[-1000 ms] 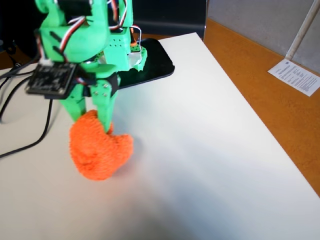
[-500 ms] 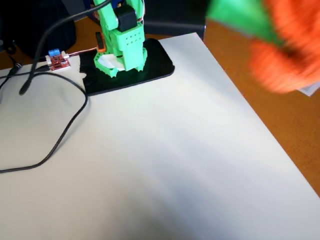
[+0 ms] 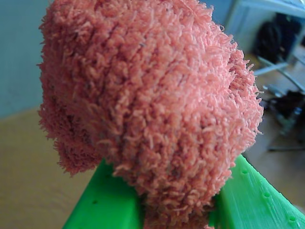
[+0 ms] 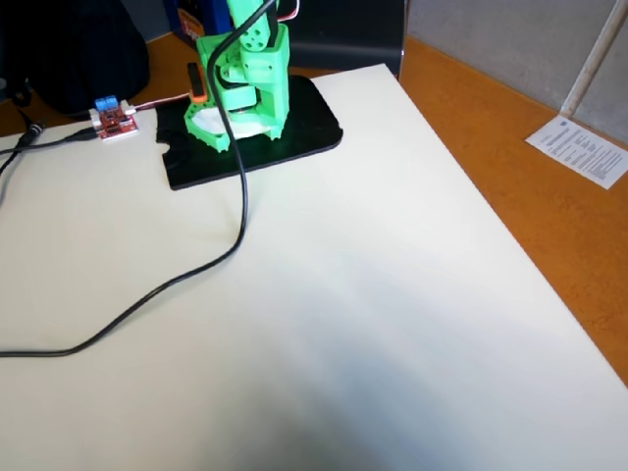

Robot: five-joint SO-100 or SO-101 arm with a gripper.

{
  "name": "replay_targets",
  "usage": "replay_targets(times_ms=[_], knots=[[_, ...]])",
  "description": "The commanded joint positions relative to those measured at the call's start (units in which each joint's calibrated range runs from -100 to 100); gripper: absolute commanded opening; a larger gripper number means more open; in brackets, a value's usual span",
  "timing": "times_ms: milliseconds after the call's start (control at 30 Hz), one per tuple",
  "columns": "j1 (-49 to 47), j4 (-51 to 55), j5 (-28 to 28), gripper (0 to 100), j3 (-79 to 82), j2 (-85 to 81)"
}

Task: Remove orange objects from table

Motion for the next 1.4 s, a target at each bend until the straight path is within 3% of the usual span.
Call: replay_targets(times_ms=[0,167,233,300,333,367,400,500,1000,1167,1267,1367], knots=[[-3.11,-9.16,-3.76,0,0.77,-4.75],[-1.71,-21.15,-9.52,0,2.61,-8.44],[-0.75,-14.59,-9.87,3,3.49,-9.11],[1.4,3.25,-14.95,49,3.49,-9.2],[1.54,11.11,-12.5,50,3.49,-9.03],[1.69,17.03,-5.27,49,3.49,-8.27],[1.99,19.06,-1.95,49,4.16,-7.77],[0.73,16.14,-4.93,49,2.61,-6.68],[2.95,14.03,-4.49,49,2.81,-7.52],[12.04,19.06,-7.52,49,23.54,-18.85],[22.1,28.38,-8.94,49,44.57,-31.02],[34.52,30.33,-6.84,49,66.47,-44.28]])
